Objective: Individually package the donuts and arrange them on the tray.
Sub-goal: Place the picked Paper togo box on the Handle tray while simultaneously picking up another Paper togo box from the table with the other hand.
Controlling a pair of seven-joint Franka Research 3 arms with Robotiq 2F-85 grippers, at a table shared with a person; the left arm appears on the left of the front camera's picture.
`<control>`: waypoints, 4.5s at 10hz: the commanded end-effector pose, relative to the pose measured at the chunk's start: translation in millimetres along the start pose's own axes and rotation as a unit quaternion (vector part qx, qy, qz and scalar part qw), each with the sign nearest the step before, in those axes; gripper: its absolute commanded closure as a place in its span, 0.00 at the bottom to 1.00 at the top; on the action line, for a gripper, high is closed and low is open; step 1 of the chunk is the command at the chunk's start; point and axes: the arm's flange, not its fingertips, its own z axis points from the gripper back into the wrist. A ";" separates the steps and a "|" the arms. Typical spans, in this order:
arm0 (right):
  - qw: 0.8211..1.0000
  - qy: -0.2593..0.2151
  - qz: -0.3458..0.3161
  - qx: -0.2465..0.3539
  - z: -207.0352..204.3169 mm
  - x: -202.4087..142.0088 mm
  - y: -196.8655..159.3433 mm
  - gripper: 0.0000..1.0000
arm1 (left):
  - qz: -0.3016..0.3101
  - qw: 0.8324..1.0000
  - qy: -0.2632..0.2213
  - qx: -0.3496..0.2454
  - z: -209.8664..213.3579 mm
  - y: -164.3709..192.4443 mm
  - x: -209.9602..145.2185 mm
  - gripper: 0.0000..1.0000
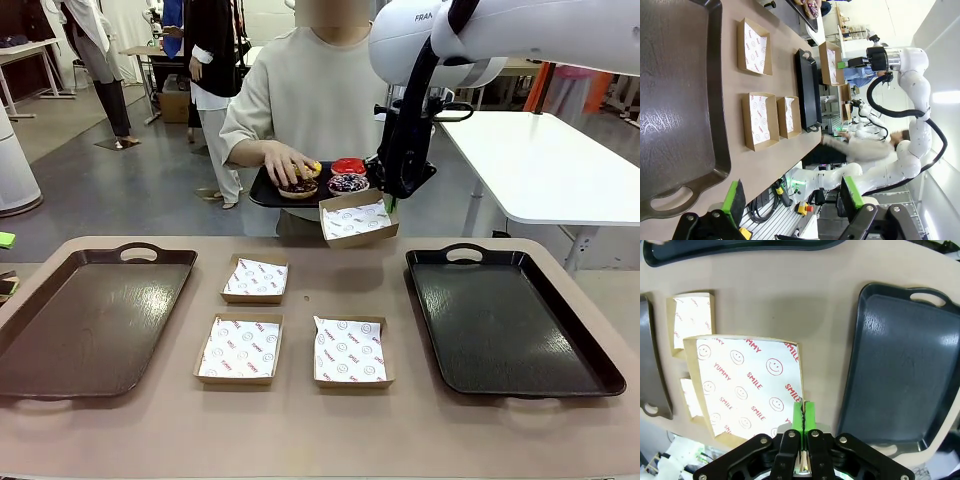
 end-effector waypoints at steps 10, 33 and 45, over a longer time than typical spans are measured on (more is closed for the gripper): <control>1.000 -0.004 -0.004 0.007 -0.7 -3.3 -1.6 1.00 | -0.003 1.000 -0.002 -0.008 1.7 -0.4 0.0 0.00; 0.998 0.000 -0.038 0.042 32.9 -75.4 -150.7 0.99 | -0.017 0.975 0.126 0.184 -78.6 -137.6 110.5 0.00; 0.993 -0.005 -0.087 0.077 -69.7 -85.0 -299.9 0.99 | -0.099 0.856 0.134 0.490 -351.0 -76.4 195.4 0.00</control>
